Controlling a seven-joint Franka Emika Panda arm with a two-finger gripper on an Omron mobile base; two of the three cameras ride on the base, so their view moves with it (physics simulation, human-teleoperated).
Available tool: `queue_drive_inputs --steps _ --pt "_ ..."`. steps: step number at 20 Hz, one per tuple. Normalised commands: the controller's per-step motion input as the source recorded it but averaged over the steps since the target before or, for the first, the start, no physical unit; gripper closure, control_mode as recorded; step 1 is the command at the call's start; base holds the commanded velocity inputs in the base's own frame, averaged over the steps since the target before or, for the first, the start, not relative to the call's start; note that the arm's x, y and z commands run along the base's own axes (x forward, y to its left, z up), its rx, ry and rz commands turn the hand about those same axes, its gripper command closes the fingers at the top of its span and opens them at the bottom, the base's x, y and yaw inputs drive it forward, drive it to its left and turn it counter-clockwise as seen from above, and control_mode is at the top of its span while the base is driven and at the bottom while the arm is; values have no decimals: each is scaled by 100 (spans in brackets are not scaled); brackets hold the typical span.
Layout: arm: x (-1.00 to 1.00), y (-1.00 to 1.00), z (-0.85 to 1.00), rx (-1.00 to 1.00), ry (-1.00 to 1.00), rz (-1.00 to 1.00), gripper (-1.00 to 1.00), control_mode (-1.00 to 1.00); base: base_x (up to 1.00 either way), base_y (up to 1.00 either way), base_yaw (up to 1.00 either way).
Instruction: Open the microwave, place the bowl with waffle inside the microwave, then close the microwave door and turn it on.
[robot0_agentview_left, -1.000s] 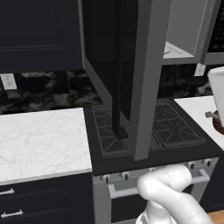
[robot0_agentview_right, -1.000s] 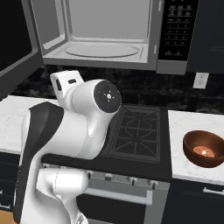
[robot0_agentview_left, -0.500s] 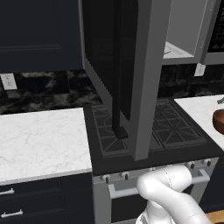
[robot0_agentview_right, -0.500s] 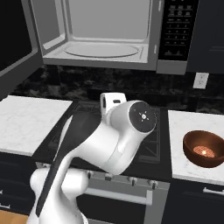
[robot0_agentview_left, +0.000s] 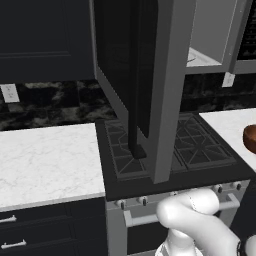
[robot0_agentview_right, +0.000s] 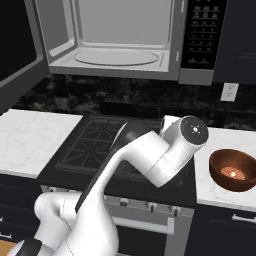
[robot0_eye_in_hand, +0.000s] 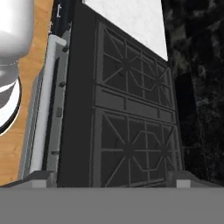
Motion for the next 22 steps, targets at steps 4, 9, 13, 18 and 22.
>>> queue_drive_inputs --steps 4,9,13,18,22 --pt "50 -100 -46 0 21 -21 -100 -100 0 0 0" --pt "40 -100 -40 0 19 -22 -100 -100 0 0 0" --pt "19 -100 -33 0 13 -14 -100 -100 0 0 0" --pt "7 -98 -27 1 9 -8 -100 -100 0 0 0" --pt "0 -65 -24 4 1 -1 -100 -100 0 0 0"
